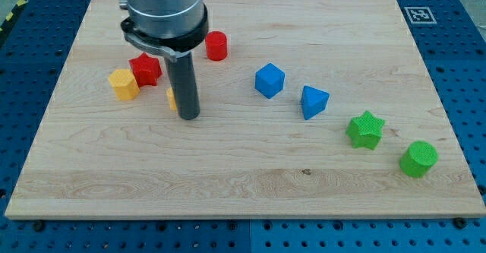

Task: Move yellow heart closer to red circle

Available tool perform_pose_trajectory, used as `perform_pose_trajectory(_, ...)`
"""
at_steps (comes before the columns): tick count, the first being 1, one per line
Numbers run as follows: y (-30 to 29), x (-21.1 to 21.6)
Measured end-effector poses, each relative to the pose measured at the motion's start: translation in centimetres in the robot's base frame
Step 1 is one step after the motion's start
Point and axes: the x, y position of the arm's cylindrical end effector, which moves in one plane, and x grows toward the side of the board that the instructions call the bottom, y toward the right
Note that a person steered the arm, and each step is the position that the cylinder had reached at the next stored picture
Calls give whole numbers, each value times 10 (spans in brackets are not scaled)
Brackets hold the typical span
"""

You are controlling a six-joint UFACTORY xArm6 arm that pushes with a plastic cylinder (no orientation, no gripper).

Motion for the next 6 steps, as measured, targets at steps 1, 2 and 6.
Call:
perform_pose_trajectory(1,-20,1)
perform_pose_trajectory(2,-25,7)
perform_pose_trajectory(6,-26,-32)
